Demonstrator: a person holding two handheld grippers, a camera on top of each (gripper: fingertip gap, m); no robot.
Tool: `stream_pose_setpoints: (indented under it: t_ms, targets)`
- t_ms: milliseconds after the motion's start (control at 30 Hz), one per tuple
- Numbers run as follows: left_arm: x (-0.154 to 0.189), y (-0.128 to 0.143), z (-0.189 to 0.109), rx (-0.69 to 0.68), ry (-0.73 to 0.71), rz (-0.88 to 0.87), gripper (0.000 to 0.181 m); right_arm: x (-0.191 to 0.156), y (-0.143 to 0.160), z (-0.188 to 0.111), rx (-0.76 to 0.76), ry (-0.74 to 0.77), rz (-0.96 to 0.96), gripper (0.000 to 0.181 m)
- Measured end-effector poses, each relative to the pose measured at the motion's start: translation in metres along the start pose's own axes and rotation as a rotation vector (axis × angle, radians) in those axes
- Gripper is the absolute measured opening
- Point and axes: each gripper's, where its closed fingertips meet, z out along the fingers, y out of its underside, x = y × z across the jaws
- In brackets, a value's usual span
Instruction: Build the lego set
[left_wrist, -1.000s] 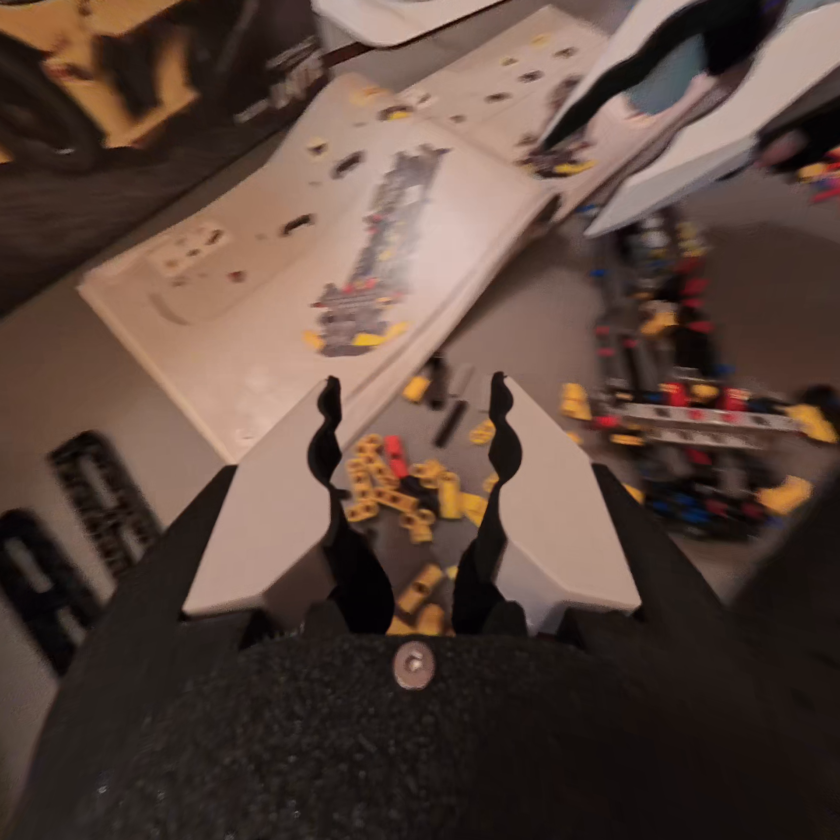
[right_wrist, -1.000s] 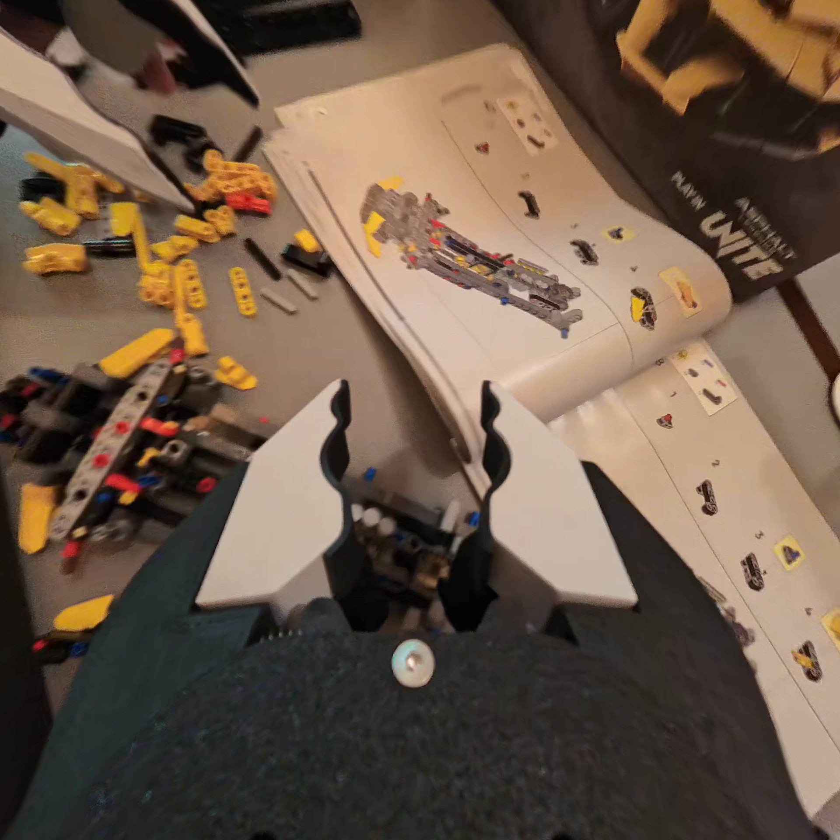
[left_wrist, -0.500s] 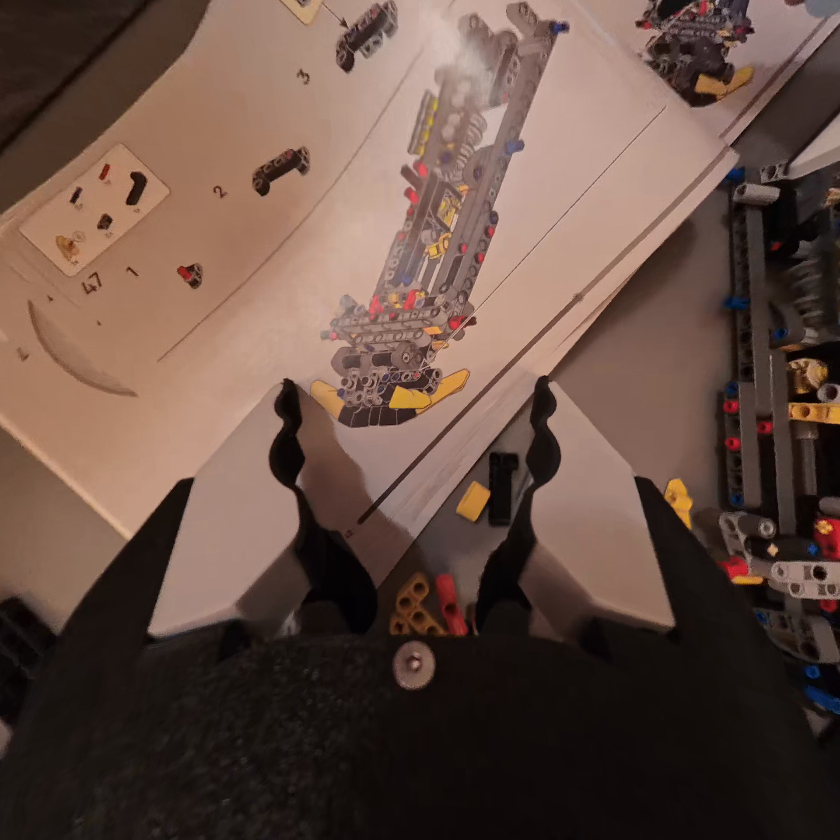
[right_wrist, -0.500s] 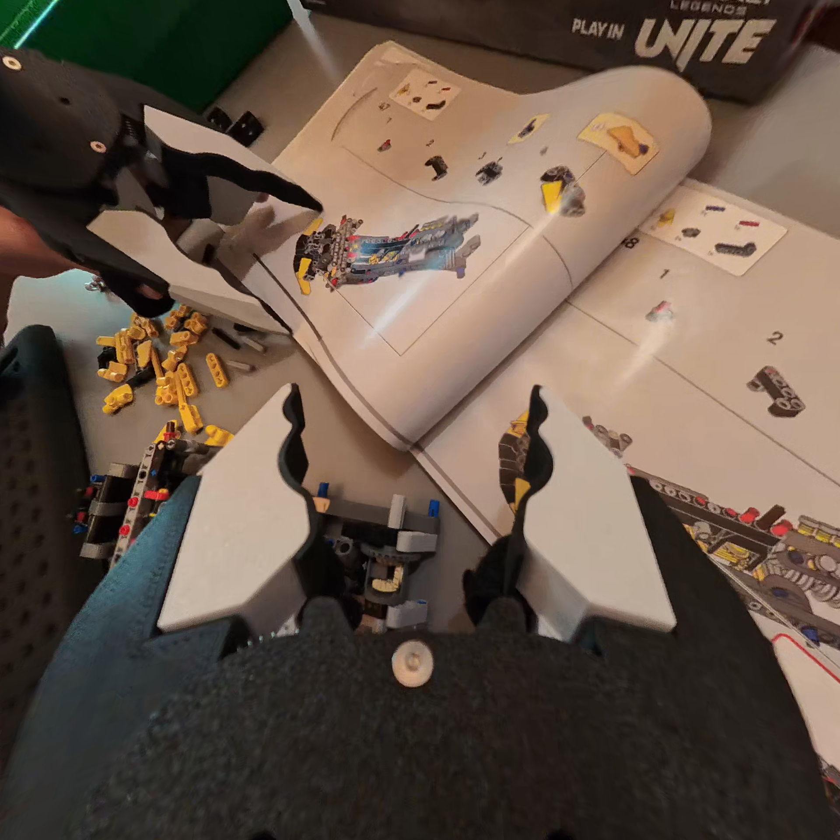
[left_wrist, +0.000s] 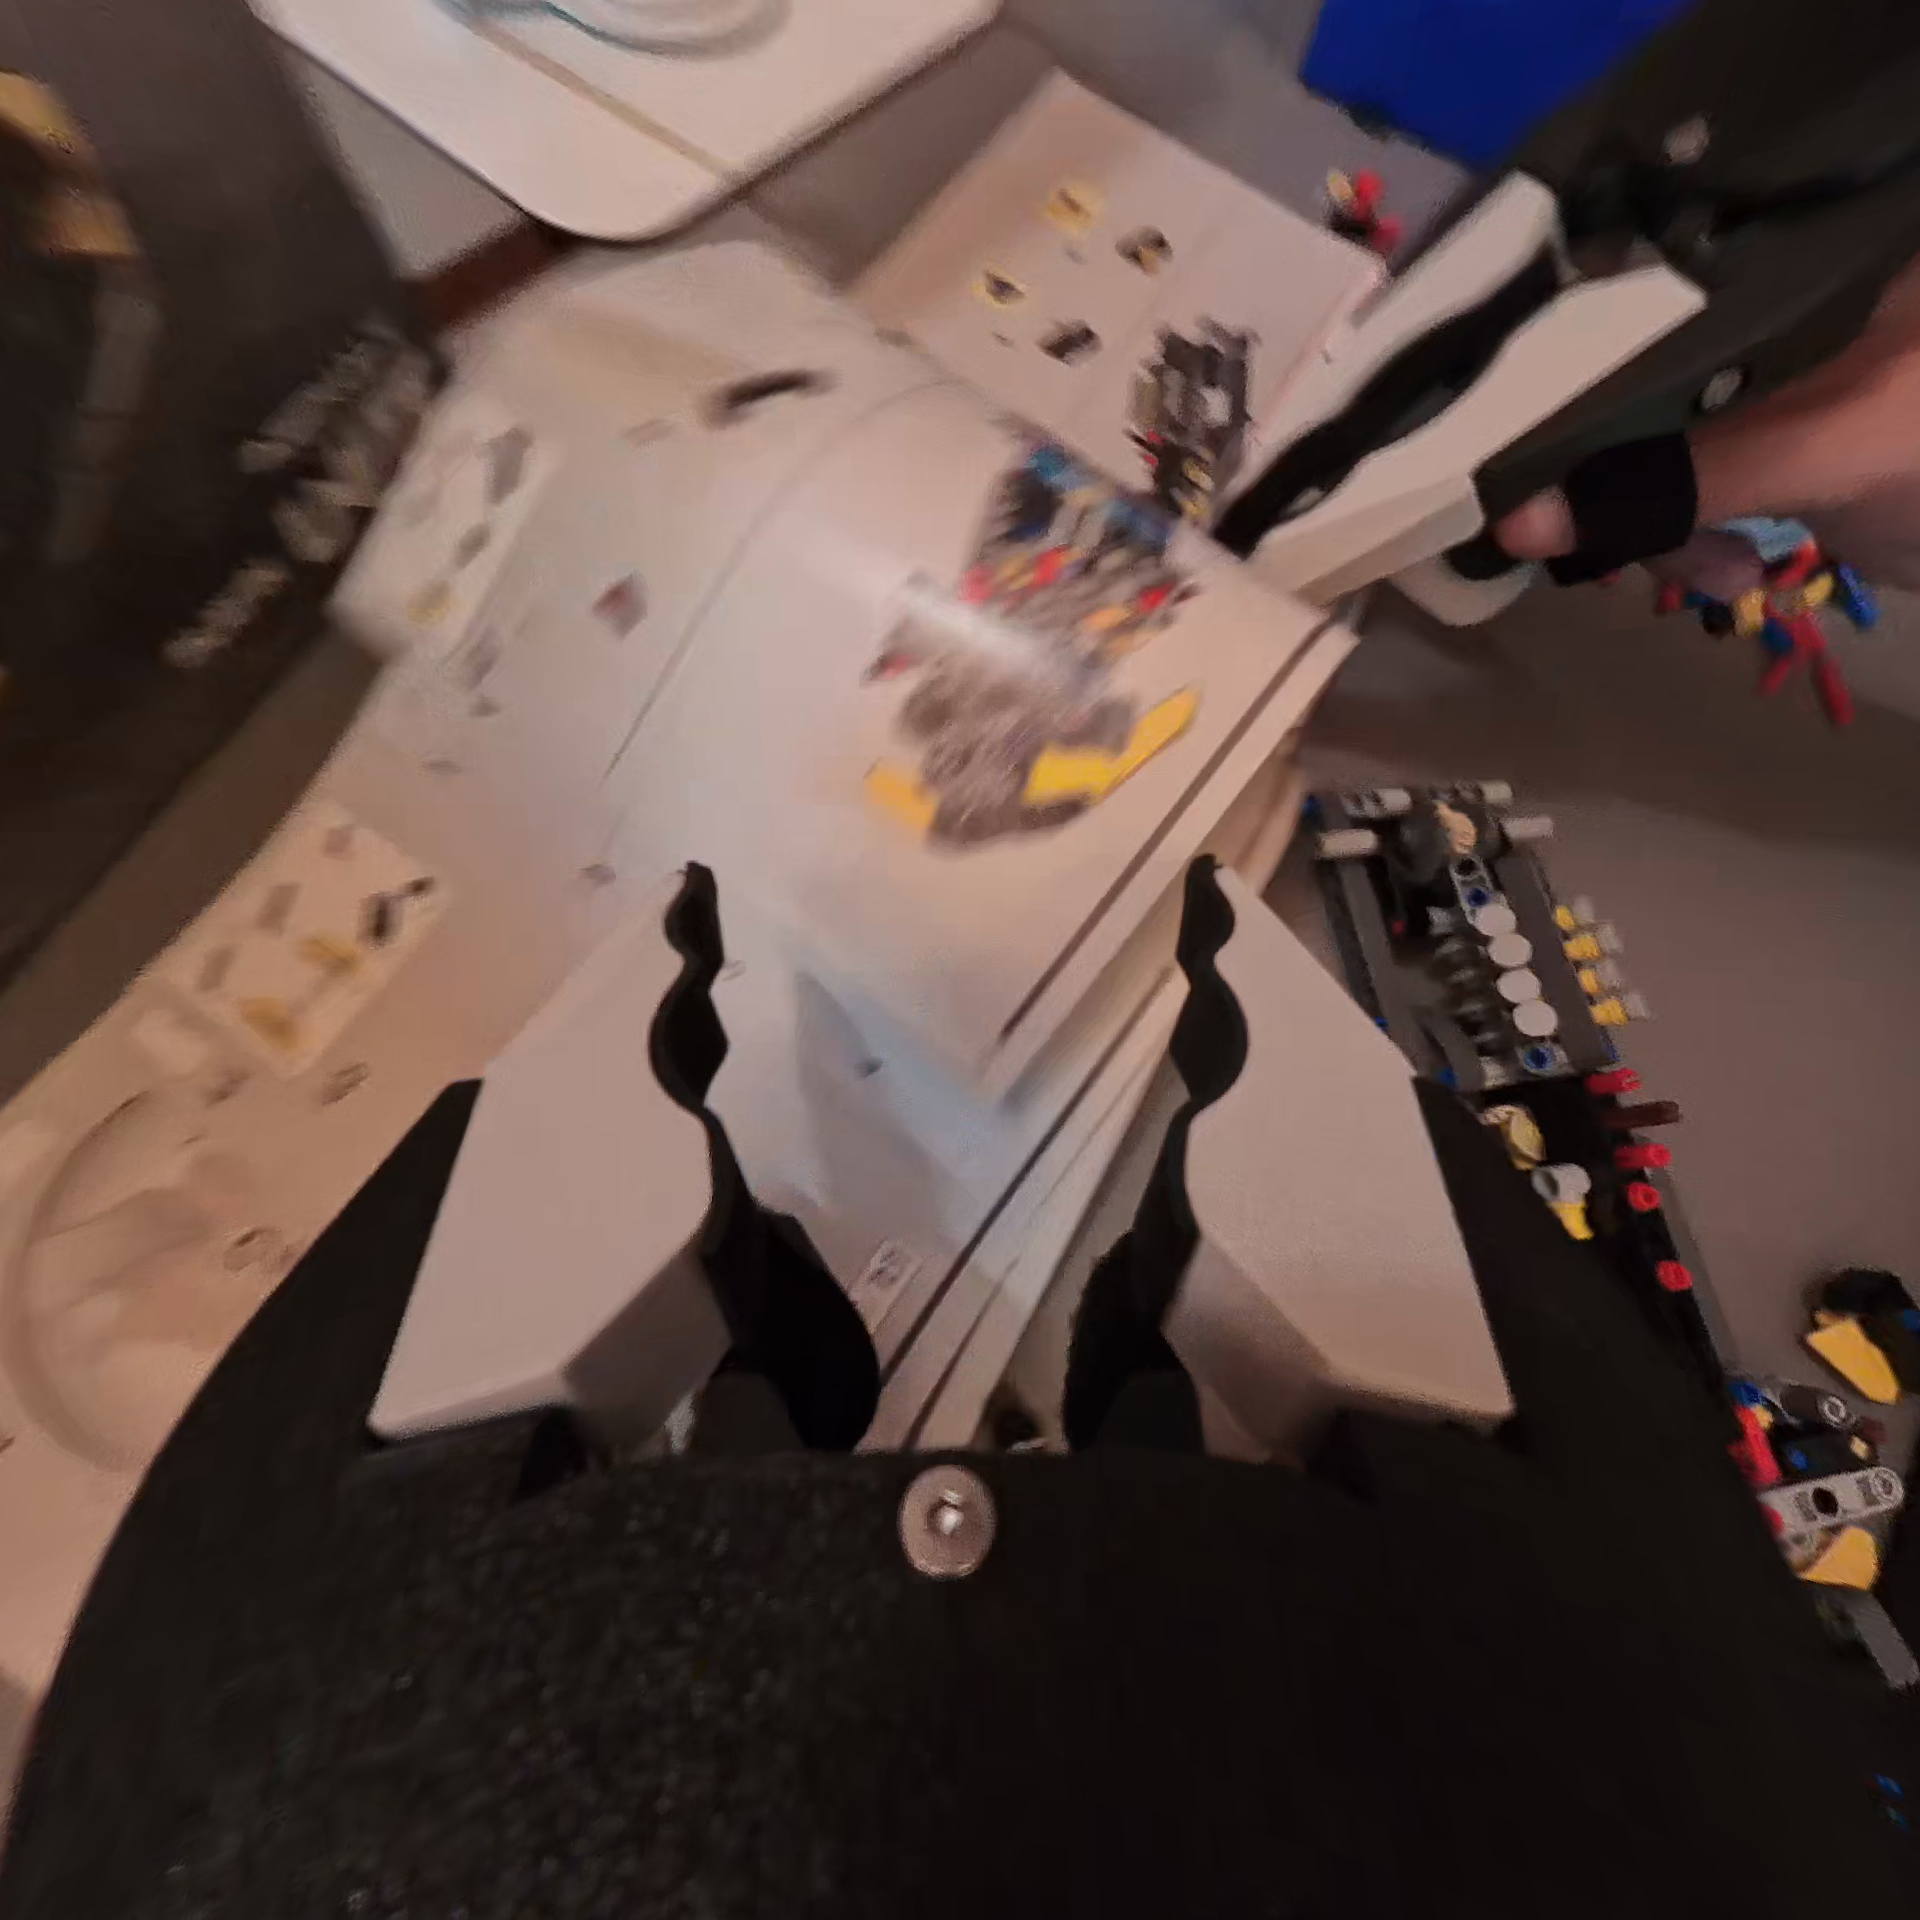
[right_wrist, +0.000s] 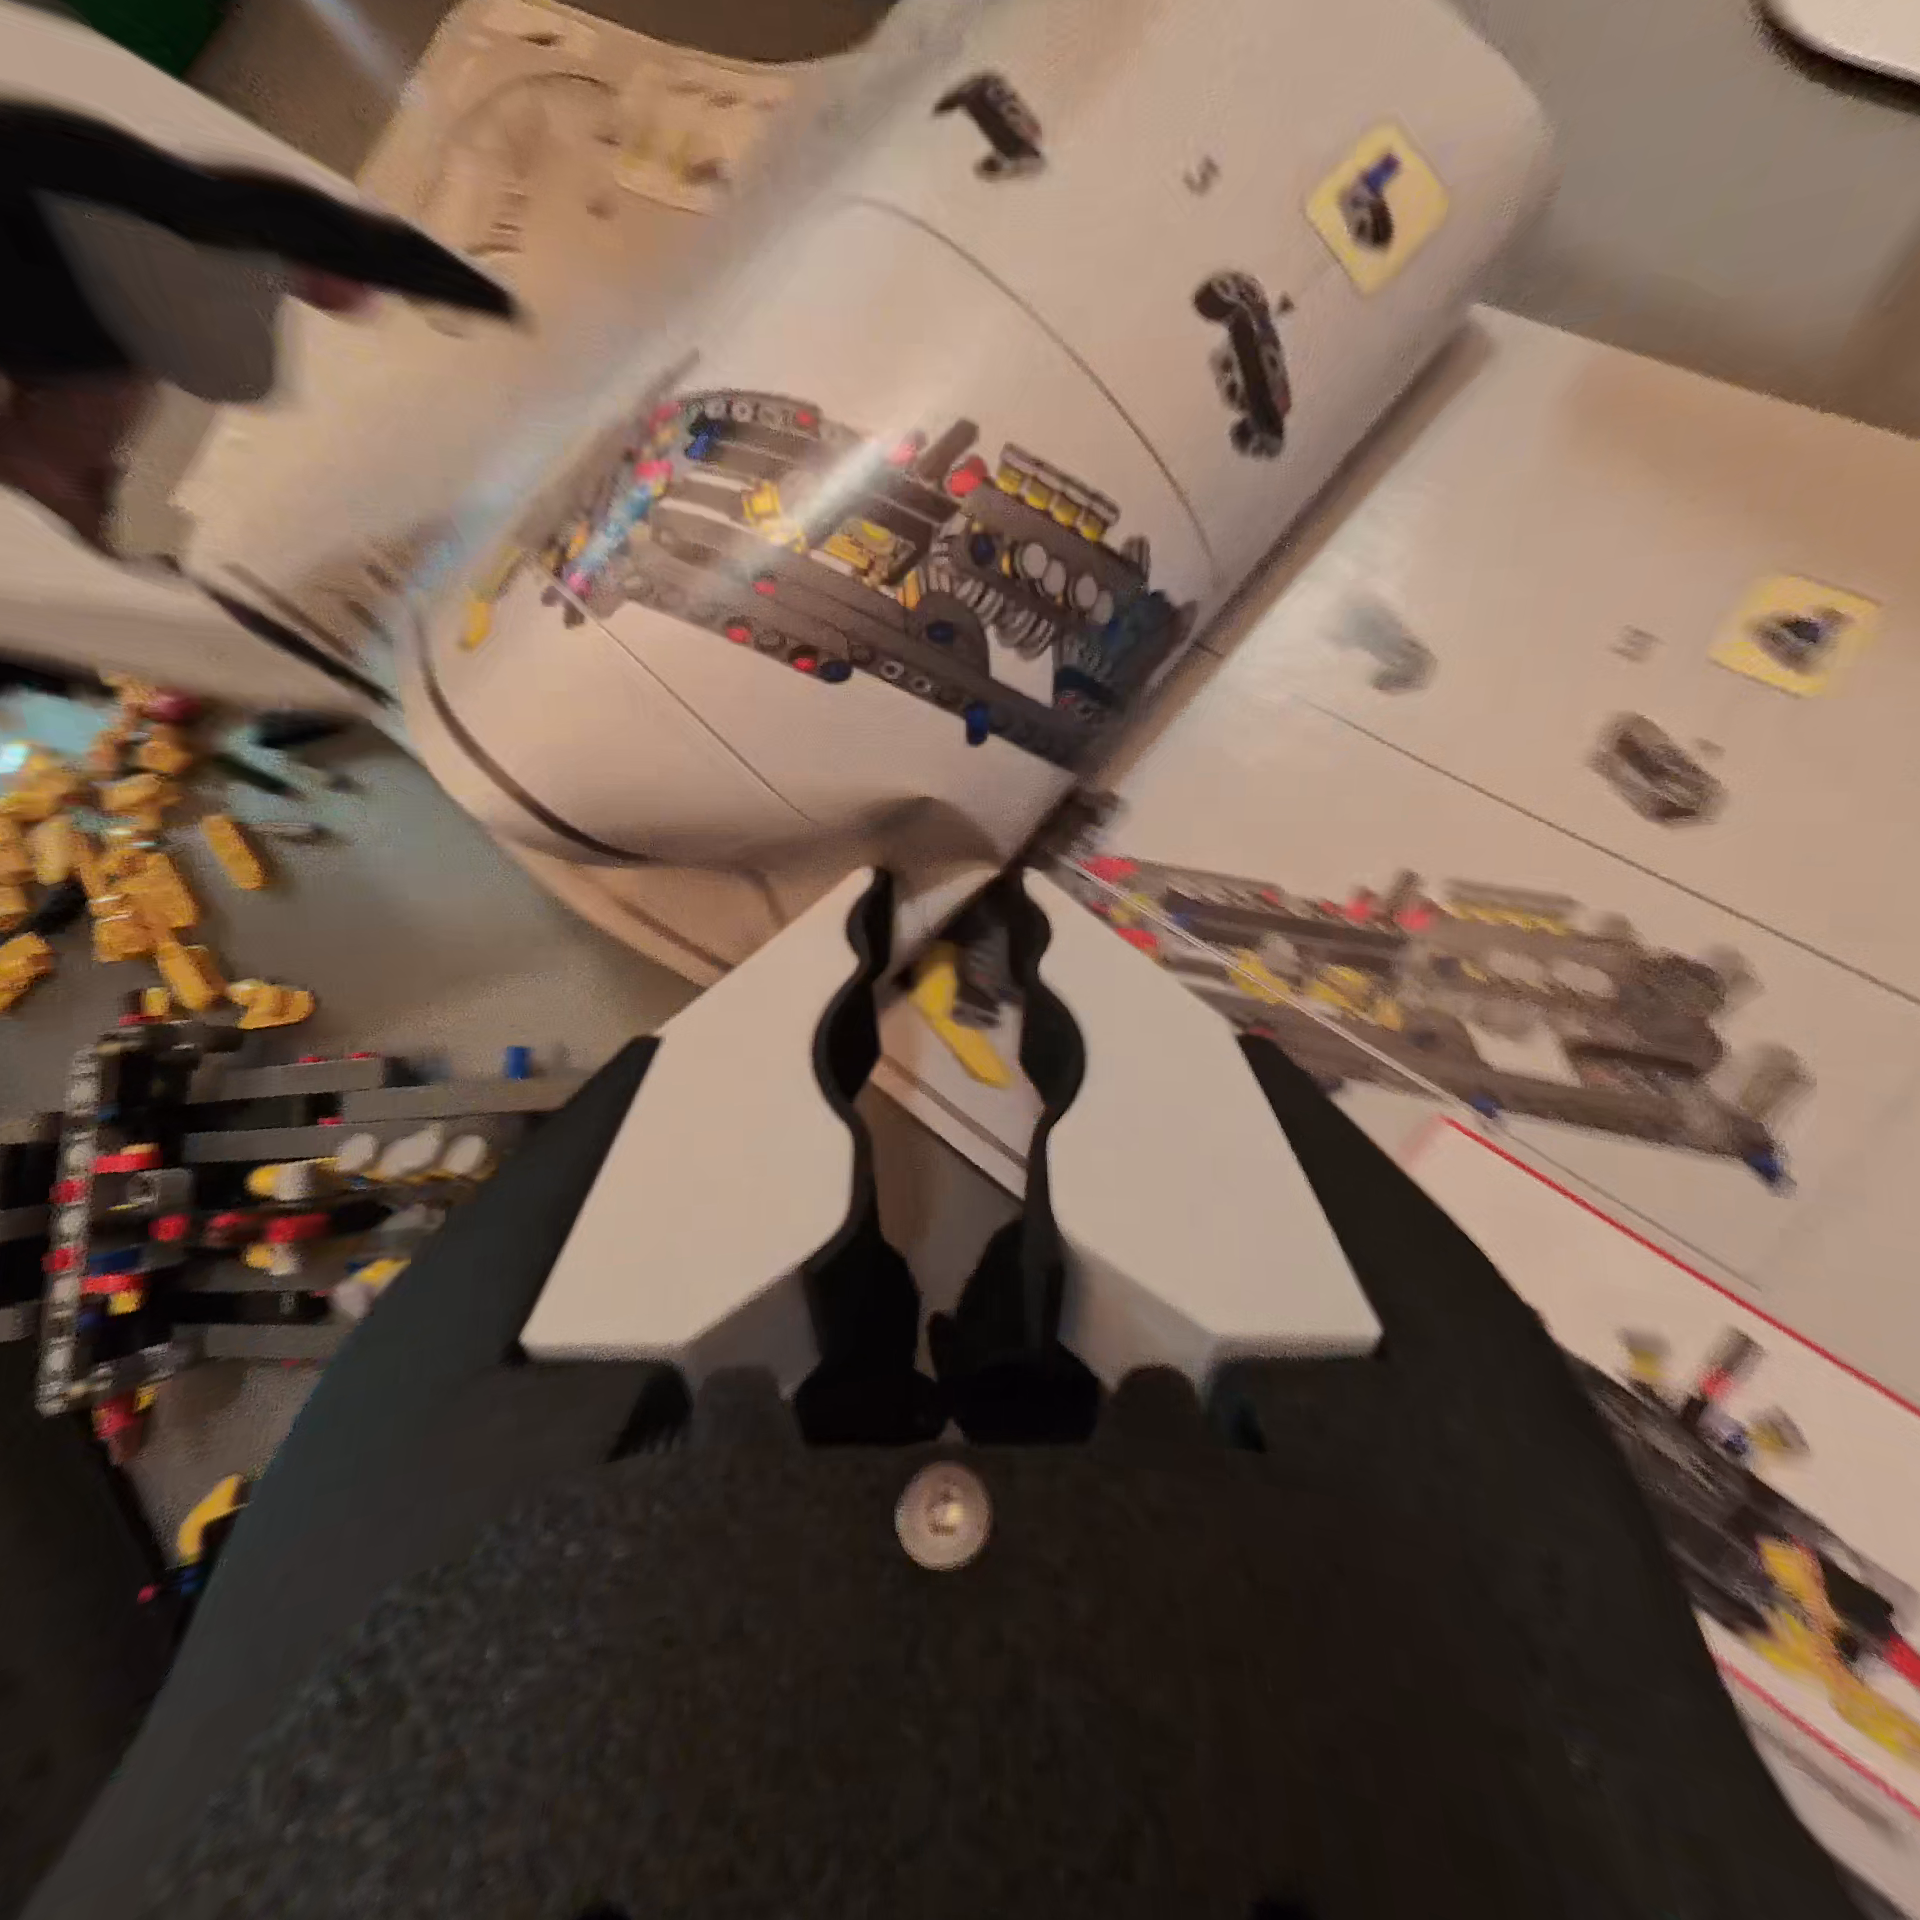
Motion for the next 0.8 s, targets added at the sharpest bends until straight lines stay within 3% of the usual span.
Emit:
stream_pose_setpoints:
  t_ms: [167,300,433,567,700,800]
  targets:
    - [-0.057,0.002,-0.048,0.144,-0.066,-0.224,0.075,0.042,0.005,-0.028,0.013,0.153,0.008,0.016]
    - [-0.069,0.008,-0.051,0.174,-0.053,-0.303,0.065,0.049,0.0,-0.034,0.061,0.139,0.001,0.027]
    - [-0.099,0.036,-0.044,0.033,-0.3,-0.205,0.056,0.076,0.015,-0.03,-0.01,0.257,-0.04,0.029]
    - [-0.099,0.056,-0.036,-0.074,-0.363,-0.14,0.058,0.081,0.018,-0.026,-0.012,0.281,-0.056,0.03]
    - [-0.086,0.064,-0.024,-0.113,-0.301,-0.16,0.06,0.046,-0.009,-0.032,0.153,0.045,0.015,0.033]
    - [-0.071,0.065,-0.013,-0.135,-0.249,-0.145,0.061,-0.002,-0.035,-0.049,0.313,-0.245,-0.009,0.075]
